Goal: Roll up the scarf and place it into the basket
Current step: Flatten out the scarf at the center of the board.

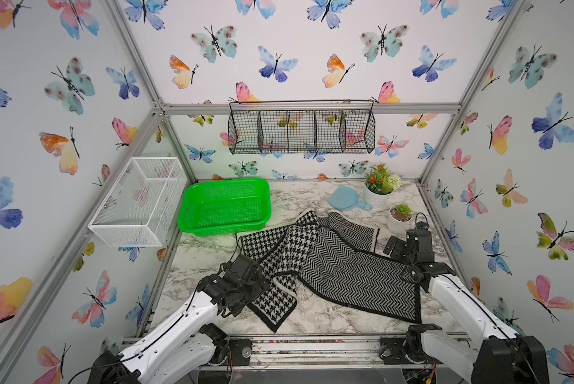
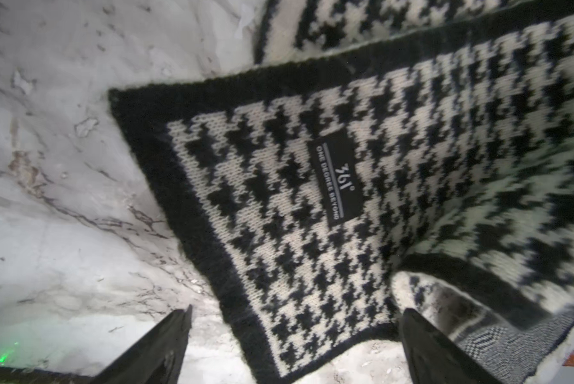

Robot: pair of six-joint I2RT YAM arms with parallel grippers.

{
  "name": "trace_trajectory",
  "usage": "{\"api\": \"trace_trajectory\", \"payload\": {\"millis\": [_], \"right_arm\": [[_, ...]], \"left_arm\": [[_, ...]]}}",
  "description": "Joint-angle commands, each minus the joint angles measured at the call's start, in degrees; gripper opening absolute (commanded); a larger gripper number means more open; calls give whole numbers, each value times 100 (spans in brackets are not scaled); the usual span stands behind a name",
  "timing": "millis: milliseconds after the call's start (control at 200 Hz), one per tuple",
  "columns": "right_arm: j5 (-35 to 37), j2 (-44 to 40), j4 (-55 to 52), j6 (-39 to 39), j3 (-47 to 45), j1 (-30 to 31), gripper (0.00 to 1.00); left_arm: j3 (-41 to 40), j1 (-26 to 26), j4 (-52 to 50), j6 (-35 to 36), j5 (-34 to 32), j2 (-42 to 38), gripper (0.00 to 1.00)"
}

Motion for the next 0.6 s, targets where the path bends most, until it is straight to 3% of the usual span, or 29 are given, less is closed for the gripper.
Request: {"api": "trace_trajectory", "payload": {"millis": [0, 160, 285, 596], "right_arm": [[-40, 12, -151, 2, 193, 25, 99], [-74, 5, -172, -12, 219, 27, 99], [-153, 59, -180, 5, 220, 25, 99], [-259, 111, -296, 117, 229, 29, 99]], "left_arm": [[-130, -30, -101, -181, -16, 81, 97], [-219, -29, -119, -265, -142, 136, 96], [-305, -19, 43, -307, -371, 292, 88], [-367, -7, 381, -170, -389, 1189, 80]]}}
